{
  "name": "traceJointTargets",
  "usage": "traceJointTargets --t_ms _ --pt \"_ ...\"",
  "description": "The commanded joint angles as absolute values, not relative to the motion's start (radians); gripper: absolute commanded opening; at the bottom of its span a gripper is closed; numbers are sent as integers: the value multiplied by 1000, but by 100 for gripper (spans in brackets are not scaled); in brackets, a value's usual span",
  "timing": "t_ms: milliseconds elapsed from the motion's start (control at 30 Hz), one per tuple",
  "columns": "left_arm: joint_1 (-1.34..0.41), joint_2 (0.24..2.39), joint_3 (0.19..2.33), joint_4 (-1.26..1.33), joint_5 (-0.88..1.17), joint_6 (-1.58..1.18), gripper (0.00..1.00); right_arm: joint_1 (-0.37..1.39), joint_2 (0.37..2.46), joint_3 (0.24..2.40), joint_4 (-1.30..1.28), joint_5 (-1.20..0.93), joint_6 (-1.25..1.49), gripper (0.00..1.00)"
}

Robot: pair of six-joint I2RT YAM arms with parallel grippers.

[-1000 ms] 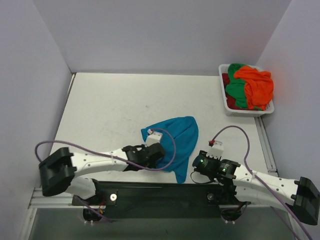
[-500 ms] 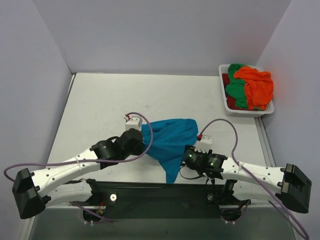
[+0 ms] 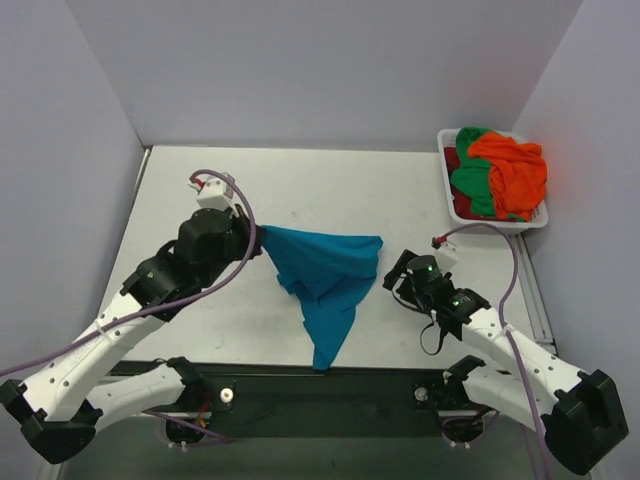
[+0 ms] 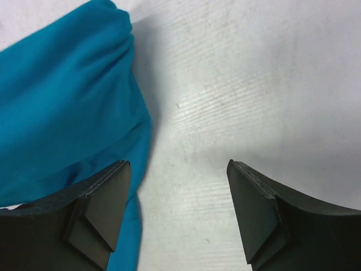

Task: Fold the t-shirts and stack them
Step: Flatten out the tshirt

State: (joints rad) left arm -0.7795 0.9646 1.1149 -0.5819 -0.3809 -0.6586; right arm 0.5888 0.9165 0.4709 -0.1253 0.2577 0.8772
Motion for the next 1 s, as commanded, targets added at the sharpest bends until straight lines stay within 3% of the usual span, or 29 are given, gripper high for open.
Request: traceJointTargets --t_ms 0,233,500,667,967 --pt "-717 968 1244 -597 -354 -606 0 543 965 485 -9 126 812 70" --pt "-675 1037 1423 -614 -348 -560 0 650 1155 534 118 55 831 62" --pt "-646 1063 1511 -641 -353 -529 0 814 1362 604 190 130 862 63" --pt "-635 1063 1539 -652 -347 -515 0 871 1410 577 256 117 894 63" --pt "-634 1065 1528 -638 -336 -515 0 1087 1373 591 107 321 974 62"
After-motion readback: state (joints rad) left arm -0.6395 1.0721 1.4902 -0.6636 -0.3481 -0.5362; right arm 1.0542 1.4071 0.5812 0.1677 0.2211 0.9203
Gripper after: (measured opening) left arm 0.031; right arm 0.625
